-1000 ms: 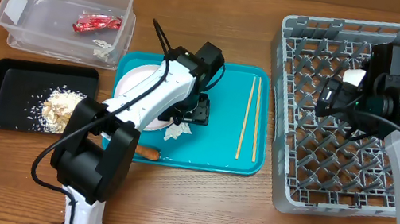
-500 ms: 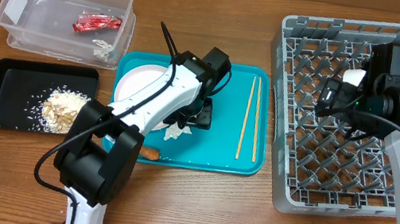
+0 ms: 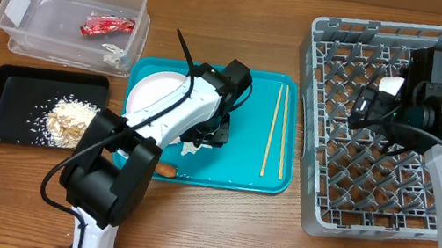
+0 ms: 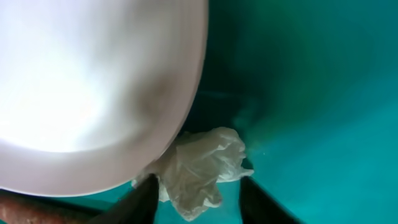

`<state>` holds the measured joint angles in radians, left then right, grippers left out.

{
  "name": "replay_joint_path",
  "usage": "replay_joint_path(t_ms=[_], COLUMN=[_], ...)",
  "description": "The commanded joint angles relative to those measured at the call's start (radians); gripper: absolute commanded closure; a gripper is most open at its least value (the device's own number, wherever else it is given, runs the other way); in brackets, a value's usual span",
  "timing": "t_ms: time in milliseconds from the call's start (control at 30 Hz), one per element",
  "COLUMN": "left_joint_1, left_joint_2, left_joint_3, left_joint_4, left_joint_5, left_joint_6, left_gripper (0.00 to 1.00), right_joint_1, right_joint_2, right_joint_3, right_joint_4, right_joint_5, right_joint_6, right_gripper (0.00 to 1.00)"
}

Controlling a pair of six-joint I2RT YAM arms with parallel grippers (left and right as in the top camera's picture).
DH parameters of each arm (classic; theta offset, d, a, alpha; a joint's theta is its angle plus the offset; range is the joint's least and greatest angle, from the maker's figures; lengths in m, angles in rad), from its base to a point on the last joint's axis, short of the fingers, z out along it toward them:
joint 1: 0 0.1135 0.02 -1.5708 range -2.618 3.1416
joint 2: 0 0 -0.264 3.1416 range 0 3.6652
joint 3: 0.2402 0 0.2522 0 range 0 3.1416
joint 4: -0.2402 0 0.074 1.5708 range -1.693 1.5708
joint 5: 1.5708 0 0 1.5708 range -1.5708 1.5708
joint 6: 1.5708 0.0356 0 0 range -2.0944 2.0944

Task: Sort waste into correct bins and load items into the dishwasher
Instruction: 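Reach the left gripper back to the remaining tissue by the plate, then carry the second tissue with the left gripper into the clear bin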

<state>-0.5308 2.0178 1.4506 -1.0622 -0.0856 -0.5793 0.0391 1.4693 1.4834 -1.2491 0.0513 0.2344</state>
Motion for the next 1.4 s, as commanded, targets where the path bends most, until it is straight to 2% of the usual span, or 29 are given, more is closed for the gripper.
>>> replay_joint_path(t_ms=[0, 133, 200, 367, 567, 800, 1033, 1200, 1367], left_joint_1=[-0.006, -0.006, -0.006, -0.004, 0.024, 0.169, 0.397, 0.503, 0.578], left_joint_2=[0.017, 0.017, 0.017, 0.011, -0.027, -0.055, -0.055, -0.049, -0.024], left_joint_3=[-0.010, -0.010, -0.010, 0.026, 0.185, 0.388, 0.435, 0.435, 0.435], left_joint_4=[0.002, 0.002, 0.001, -0.042, -0.148, -0.187, 0.021, 0.170, 0.249], left_joint_5=[-0.015, -0.015, -0.015, -0.015, -0.038, -0.114, -0.134, -0.135, -0.135], left_joint_6=[-0.012, -0.012, -0.011, -0.002, 0.045, 0.100, 0.157, 0.157, 0.153], left_gripper=[0.73, 0.85, 0.96, 0.96, 0.96, 0.96, 0.96, 0.96, 0.94], right_joint_1=[-0.002, -0.002, -0.002, -0.002, -0.002, -0.002, -0.002, -0.002, -0.002], right_joint_2=[0.002, 0.002, 0.002, 0.002, 0.002, 0.002, 0.002, 0.002, 0.002], right_joint_3=[0.015, 0.015, 0.015, 0.015, 0.015, 0.015, 0.015, 0.015, 0.015], right_joint_4=[0.004, 0.003, 0.002, 0.001, 0.001, 0.001, 0.002, 0.002, 0.003], right_joint_5=[-0.002, -0.002, -0.002, -0.002, -0.001, -0.001, -0.001, -0.001, -0.001], right_joint_6=[-0.006, -0.006, -0.006, -0.006, -0.007, -0.007, -0.007, -0.007, -0.007], right_gripper=[0.00, 0.00, 0.00, 0.00, 0.00, 0.00, 0.00, 0.00, 0.00])
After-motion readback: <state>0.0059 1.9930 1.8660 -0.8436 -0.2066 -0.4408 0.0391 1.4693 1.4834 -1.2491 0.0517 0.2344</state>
